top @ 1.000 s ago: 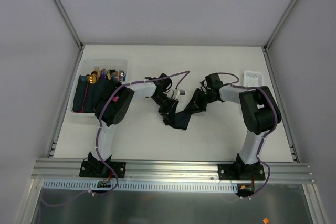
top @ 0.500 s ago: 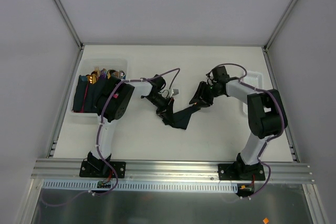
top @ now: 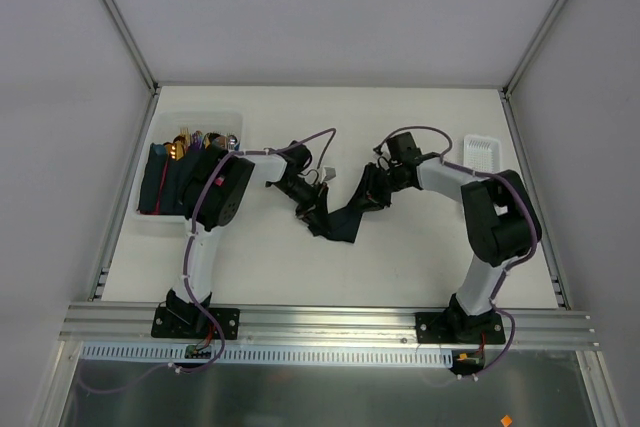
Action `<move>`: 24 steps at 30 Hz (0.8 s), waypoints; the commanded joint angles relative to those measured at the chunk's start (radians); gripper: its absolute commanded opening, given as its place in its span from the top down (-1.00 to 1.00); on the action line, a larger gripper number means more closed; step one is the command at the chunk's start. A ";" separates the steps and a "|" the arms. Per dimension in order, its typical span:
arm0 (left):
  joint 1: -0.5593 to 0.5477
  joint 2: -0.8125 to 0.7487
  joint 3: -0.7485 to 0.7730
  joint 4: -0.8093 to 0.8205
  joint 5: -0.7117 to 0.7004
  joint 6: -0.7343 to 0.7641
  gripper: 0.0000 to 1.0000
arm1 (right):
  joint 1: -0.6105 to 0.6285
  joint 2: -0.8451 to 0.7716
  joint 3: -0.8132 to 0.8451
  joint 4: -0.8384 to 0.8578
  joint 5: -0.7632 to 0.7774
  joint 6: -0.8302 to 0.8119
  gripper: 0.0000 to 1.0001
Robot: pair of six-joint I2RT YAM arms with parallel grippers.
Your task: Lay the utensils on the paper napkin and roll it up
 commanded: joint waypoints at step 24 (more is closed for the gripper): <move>0.042 -0.232 -0.080 0.063 -0.077 0.088 0.65 | 0.008 0.200 0.027 -0.093 0.085 -0.096 0.40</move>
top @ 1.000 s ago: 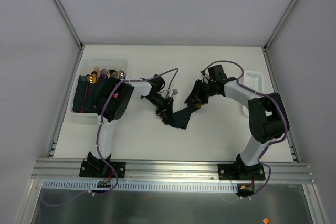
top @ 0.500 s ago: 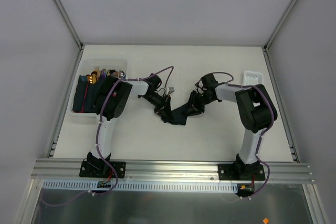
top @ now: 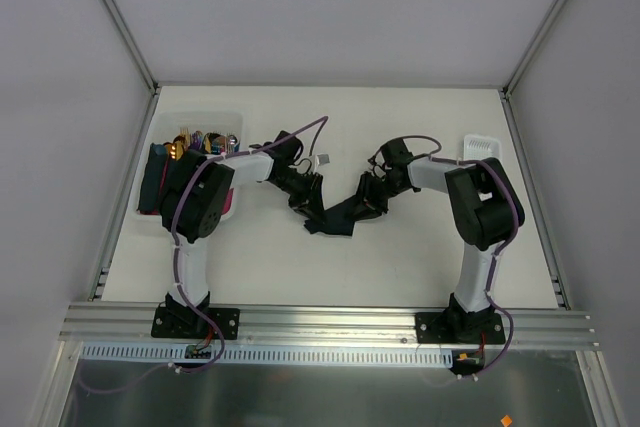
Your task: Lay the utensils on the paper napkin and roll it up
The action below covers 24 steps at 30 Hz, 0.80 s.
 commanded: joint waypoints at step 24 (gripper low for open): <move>0.069 0.199 -0.050 -0.029 0.067 0.102 0.99 | 0.000 0.006 0.039 -0.084 0.104 -0.093 0.42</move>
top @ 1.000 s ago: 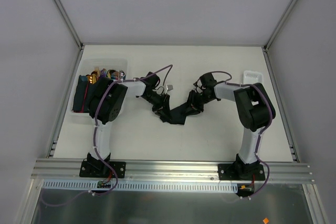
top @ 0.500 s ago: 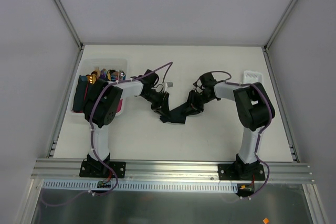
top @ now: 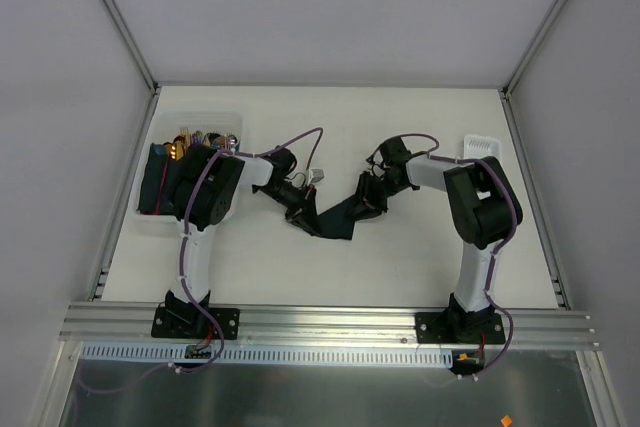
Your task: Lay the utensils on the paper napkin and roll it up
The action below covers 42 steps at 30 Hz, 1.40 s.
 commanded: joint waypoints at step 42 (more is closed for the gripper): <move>-0.004 0.007 -0.023 -0.016 -0.398 -0.003 1.00 | -0.061 -0.150 -0.057 0.275 -0.096 0.135 0.22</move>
